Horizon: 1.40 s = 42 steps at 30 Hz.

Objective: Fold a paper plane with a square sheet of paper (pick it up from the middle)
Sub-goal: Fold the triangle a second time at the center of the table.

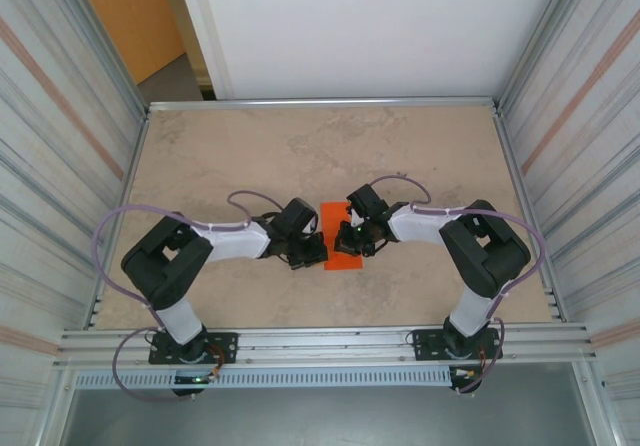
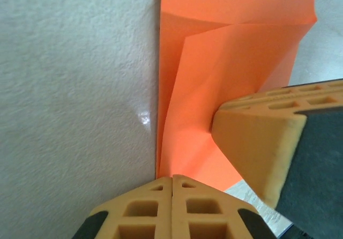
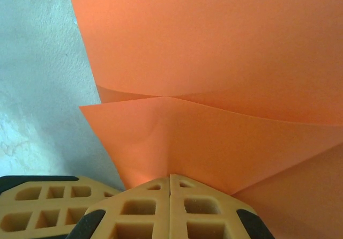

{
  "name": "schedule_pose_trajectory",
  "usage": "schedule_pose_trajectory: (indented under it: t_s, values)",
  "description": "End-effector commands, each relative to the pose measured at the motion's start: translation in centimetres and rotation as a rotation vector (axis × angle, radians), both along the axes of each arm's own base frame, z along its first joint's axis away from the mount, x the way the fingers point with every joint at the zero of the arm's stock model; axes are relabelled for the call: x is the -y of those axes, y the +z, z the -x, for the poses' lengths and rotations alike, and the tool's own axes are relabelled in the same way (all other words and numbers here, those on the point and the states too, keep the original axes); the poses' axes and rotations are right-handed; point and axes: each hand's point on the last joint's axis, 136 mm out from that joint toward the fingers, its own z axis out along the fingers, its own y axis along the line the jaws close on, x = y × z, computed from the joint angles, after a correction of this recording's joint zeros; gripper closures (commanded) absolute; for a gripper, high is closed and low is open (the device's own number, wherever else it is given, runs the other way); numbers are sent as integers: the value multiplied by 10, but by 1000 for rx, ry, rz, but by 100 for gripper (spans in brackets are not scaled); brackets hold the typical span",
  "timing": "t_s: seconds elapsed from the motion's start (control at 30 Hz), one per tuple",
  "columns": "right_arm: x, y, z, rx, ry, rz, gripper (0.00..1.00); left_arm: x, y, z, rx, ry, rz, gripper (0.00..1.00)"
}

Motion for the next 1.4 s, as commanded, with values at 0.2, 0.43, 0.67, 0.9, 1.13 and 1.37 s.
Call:
schedule_pose_trajectory:
  t_s: [0.2, 0.43, 0.67, 0.9, 1.13, 1.37]
  values:
    - [39, -47, 15, -113, -114, 175, 99, -2, 21, -6, 93, 58, 101, 89]
    - [41, -48, 15, -123, -125, 173, 99, 5, 12, -5, 53, 39, 109, 89]
    - [40, -47, 15, -124, -123, 165, 99, 3, -2, -2, 13, 36, 66, 90]
    - [37, -44, 12, -94, -111, 126, 98, -20, -25, 12, -67, 63, -51, 94]
    - [30, -22, -11, 53, -67, 47, 97, -38, -43, 28, -178, 99, -133, 94]
    - [54, -12, -37, 115, -147, -13, 96, -46, -54, 38, -252, 118, -172, 95]
